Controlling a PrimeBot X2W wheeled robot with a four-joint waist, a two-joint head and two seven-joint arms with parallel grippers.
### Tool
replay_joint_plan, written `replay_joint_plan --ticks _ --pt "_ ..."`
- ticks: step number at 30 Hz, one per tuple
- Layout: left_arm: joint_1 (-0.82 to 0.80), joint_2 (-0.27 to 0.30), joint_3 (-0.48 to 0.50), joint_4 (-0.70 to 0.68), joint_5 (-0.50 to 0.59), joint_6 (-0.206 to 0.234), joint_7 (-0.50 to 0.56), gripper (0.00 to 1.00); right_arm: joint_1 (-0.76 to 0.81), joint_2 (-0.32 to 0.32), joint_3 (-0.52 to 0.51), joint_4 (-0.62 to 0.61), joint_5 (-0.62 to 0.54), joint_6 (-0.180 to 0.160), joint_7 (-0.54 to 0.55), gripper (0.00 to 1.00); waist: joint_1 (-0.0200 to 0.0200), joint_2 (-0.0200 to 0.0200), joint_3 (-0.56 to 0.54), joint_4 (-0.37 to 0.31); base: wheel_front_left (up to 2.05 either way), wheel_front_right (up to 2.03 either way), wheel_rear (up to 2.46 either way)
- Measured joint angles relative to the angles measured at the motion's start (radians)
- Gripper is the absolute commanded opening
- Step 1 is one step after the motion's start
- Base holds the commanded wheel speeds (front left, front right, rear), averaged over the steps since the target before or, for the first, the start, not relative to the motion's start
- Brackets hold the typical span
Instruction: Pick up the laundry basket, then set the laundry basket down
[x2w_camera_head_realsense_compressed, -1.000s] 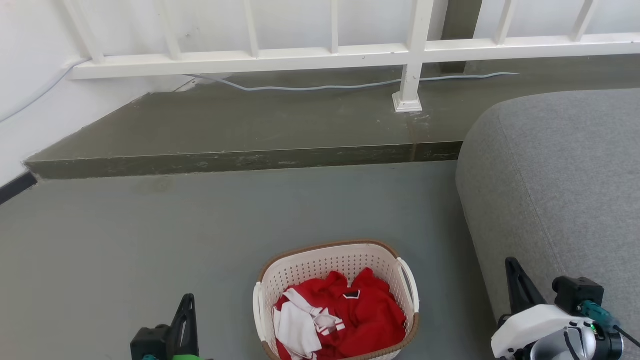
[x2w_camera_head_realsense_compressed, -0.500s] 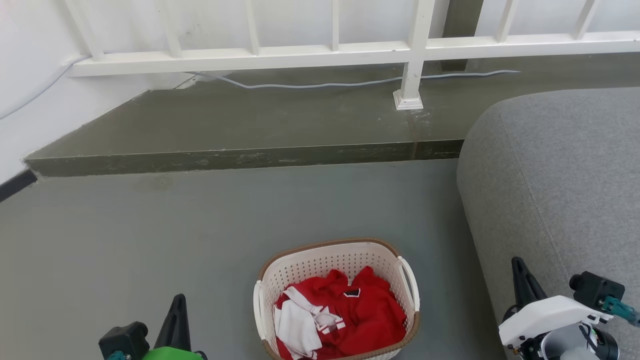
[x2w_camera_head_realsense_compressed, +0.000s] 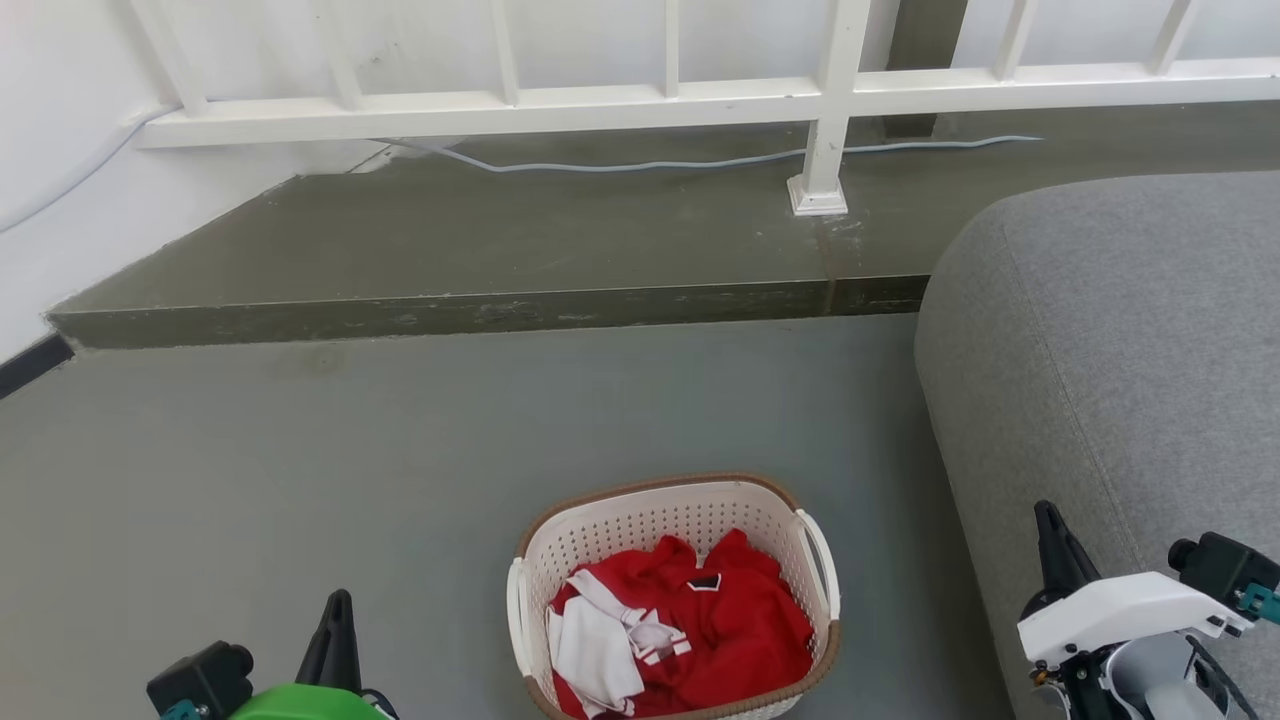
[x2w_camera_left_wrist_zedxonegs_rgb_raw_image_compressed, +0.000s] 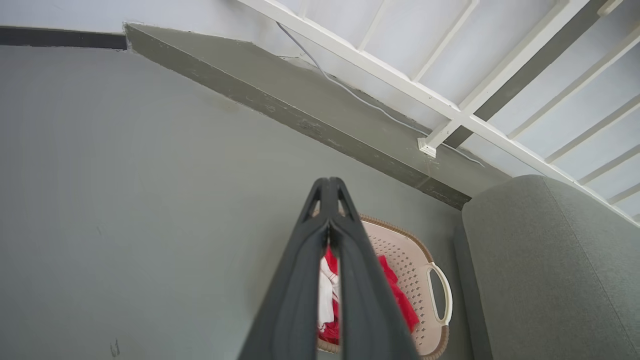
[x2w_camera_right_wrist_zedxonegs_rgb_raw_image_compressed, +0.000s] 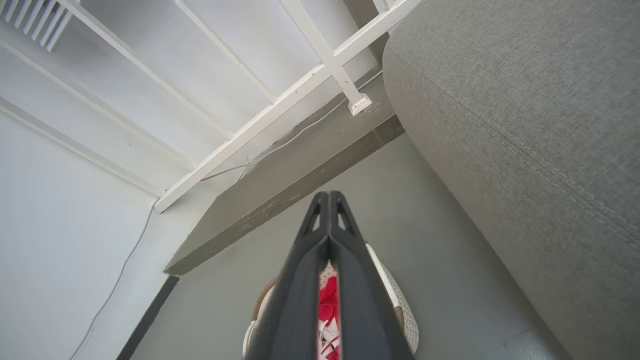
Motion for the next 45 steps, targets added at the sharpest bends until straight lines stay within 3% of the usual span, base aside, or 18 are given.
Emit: replay_joint_plan --ticks 45 --pt "-0.097 0.021 0.109 0.03 -0.625 -0.104 0.14 0.0 -0.076 0.051 -0.165 -0.001 0.532 0.104 0.15 0.0 0.0 0.0 0.018 0.007 0.0 0.0 0.0"
